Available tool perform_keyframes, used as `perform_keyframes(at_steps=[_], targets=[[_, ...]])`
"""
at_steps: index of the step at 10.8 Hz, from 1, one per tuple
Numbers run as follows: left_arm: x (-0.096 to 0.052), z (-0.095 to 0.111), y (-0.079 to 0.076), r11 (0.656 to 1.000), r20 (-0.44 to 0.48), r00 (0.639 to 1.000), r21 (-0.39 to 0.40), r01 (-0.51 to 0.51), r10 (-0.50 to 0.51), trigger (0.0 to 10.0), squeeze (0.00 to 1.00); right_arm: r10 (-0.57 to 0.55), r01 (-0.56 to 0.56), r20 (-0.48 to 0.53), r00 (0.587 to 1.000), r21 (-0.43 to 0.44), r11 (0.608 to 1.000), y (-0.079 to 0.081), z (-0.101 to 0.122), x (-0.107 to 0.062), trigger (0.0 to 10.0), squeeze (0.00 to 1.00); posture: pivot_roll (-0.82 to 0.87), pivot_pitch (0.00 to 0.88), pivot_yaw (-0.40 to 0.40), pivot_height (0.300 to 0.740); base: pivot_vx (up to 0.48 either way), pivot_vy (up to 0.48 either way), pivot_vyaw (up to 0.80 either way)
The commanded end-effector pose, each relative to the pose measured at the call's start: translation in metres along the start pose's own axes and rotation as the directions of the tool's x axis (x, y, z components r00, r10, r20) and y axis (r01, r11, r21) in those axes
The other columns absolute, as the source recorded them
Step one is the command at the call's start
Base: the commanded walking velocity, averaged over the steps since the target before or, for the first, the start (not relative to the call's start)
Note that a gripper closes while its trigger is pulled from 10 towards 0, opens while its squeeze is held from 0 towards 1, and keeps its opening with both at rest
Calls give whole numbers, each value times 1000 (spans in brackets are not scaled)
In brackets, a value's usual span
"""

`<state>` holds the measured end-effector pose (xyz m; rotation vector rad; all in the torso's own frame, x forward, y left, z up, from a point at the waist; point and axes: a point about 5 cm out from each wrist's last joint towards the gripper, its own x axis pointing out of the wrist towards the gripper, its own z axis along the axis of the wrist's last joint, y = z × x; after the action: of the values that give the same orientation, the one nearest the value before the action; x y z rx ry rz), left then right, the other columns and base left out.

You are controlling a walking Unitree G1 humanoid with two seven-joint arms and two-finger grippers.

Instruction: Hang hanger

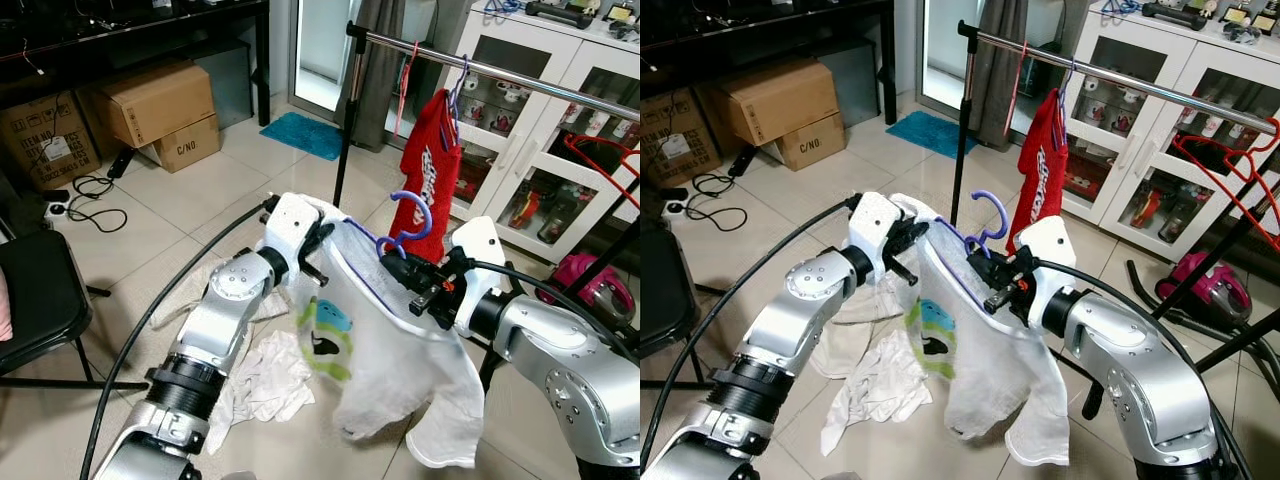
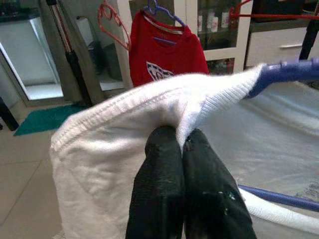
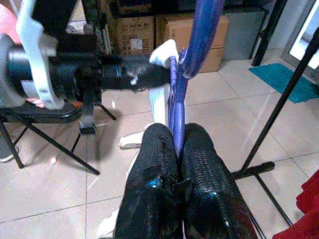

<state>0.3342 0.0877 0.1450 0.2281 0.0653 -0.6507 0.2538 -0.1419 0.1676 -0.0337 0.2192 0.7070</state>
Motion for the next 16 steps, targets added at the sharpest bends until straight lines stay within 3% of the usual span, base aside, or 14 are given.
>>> perform_keyframes(at_steps=[1,4,5,7,9,10,11,13,14,15,16], targets=[[2,12,4,1000,29,1000,9,6,-6,0,0,-23,23,-12,1000,-27,999,-2,-1,1,10000,0,39,0,-47,740,0,0,0],[-6,39,10,998,109,992,-2,59,-59,0,0,-47,35,-143,989,-89,995,-5,-26,1,10000,0,57,0,-34,740,0,0,0],[-7,48,19,1000,129,991,15,24,-26,0,0,-38,27,-144,989,-79,997,-4,-30,-1,10000,0,57,0,-34,740,0,0,0],[-16,55,68,977,113,972,33,-210,205,0,0,-4,0,-86,996,-48,999,-7,-25,-11,10000,0,59,0,-21,740,0,0,0],[-40,43,124,886,21,892,107,-452,453,0,0,81,-83,78,994,27,996,-11,-8,-34,10000,0,60,0,-16,740,0,0,0],[-45,32,131,869,-21,875,134,-476,483,0,0,135,-144,140,981,56,988,-7,-2,-40,10000,0,60,0,-16,740,0,0,0],[-45,21,131,873,-55,876,132,-470,480,0,0,148,-166,190,970,82,983,-5,3,-42,10000,0,59,0,-11,740,0,0,0],[-26,12,87,956,-28,956,27,-291,292,0,0,-100,24,273,957,270,963,-19,9,-21,10000,0,56,0,-14,740,0,0,0],[-11,14,39,997,25,997,-17,-77,77,0,0,-314,184,275,909,410,893,-33,10,-5,10000,0,56,0,-14,740,0,0,0],[-3,14,-4,997,52,996,-42,71,-68,0,0,-396,248,264,879,455,855,-36,12,6,10000,0,63,0,-20,740,0,0,0],[-1,11,-18,994,51,994,-53,99,-97,0,0,-419,272,290,860,434,859,-38,18,7,10000,0,61,0,-17,740,0,0,0]])
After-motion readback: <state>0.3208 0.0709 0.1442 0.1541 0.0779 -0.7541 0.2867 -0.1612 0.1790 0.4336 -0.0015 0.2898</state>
